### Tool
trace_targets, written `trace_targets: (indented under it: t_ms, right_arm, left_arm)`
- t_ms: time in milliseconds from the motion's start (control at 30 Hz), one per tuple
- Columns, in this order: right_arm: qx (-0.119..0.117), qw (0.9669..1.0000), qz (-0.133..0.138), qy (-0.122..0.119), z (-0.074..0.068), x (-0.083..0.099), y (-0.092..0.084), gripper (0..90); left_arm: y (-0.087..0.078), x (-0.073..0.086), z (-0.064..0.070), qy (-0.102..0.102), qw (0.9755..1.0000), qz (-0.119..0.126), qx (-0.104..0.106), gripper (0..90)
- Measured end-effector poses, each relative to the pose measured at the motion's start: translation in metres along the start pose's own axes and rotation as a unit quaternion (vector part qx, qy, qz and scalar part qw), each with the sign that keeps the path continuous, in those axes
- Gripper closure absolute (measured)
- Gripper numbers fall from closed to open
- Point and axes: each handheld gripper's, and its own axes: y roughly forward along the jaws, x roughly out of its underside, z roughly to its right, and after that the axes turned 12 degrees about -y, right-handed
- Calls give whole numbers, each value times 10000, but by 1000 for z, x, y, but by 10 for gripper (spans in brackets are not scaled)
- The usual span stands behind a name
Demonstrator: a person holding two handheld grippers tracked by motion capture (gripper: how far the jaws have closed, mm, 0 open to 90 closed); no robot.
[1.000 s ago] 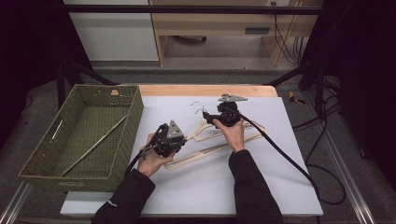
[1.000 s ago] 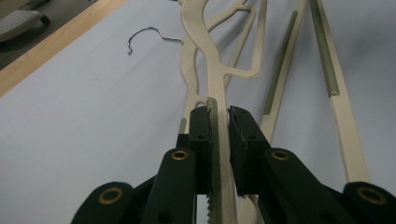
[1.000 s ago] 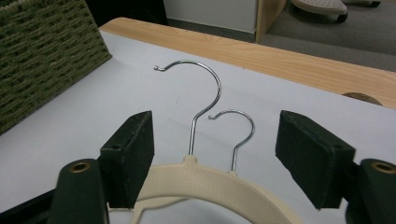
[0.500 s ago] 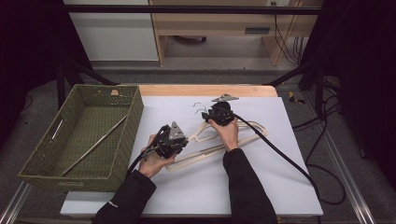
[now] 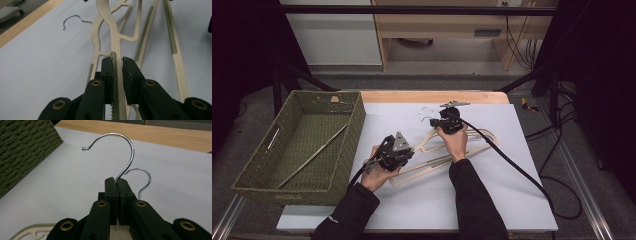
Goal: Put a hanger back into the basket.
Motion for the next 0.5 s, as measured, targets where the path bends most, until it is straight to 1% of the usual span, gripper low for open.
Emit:
trace_targets:
  t_ms: [100, 133, 233, 267, 333, 367, 433, 500]
  right_arm:
    - [44, 10000, 65, 10, -4, -1, -6, 893]
    - [39, 9999, 115, 46, -5, -1, -9, 894]
    - [134, 9997, 190, 16, -10, -2, -16, 895]
    - [140, 9997, 194, 15, -11, -2, -17, 895]
    - [170, 9996, 224, -7, -14, -2, -24, 896]
    - [182, 9995, 259, -53, -15, -2, -27, 896]
    - [232, 9991, 335, -118, -19, -1, -35, 896]
    - [270, 9984, 451, -213, -22, -2, -43, 896]
  left_arm:
    - [-1, 3, 0, -21, 10000, -11, 20, 795]
    - [-1, 3, 0, -6, 10000, -14, 14, 795]
    - [-5, 3, 0, -20, 10000, 21, 73, 789]
    - [-7, 3, 0, -77, 9999, 49, 143, 782]
    - [-14, 1, -2, -204, 9992, 177, 303, 713]
    - [-18, 0, -4, -323, 9983, 227, 421, 672]
    - [-24, -1, -8, -514, 9965, 382, 538, 588]
    - [-30, -4, -12, -779, 9929, 541, 721, 496]
